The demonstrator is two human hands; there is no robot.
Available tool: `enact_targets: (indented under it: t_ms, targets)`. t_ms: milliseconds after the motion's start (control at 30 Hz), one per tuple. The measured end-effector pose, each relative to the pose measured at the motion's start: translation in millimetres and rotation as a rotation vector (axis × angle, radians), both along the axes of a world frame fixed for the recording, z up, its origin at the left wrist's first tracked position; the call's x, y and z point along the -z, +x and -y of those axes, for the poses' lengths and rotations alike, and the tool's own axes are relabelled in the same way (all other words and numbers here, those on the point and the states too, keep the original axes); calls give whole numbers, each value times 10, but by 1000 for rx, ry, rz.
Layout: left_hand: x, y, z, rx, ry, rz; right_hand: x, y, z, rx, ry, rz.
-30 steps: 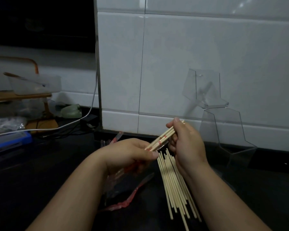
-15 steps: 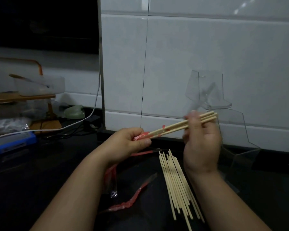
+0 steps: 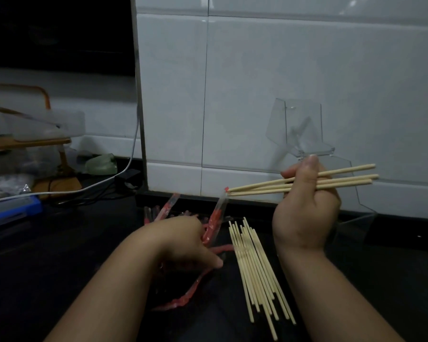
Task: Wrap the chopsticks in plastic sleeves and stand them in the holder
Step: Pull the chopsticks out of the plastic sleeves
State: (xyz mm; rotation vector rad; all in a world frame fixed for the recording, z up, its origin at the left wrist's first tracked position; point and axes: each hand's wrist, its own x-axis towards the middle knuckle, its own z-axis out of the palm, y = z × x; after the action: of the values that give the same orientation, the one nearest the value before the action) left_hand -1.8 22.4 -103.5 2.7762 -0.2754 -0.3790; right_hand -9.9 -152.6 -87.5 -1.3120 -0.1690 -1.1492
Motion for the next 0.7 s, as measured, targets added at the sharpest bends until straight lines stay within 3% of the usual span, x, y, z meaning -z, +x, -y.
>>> enact_targets:
  t_ms: [167,300,433,600,700]
  targets:
    - [-16,-61,49,22,144,-116,4,10,6,7,-14,44]
    - [-18,-67,91,68,165,-86,16,12,18,15,-26,59]
    - [-73,-27,22,-29,-114,-29,2,8,29,-4,-17,90]
    - [5,88,-45,-245,-603,51,-9,13,36,-1,-6,83]
    - [17,188,-132,-373,-691,211,-3,15,40,-3,3,60]
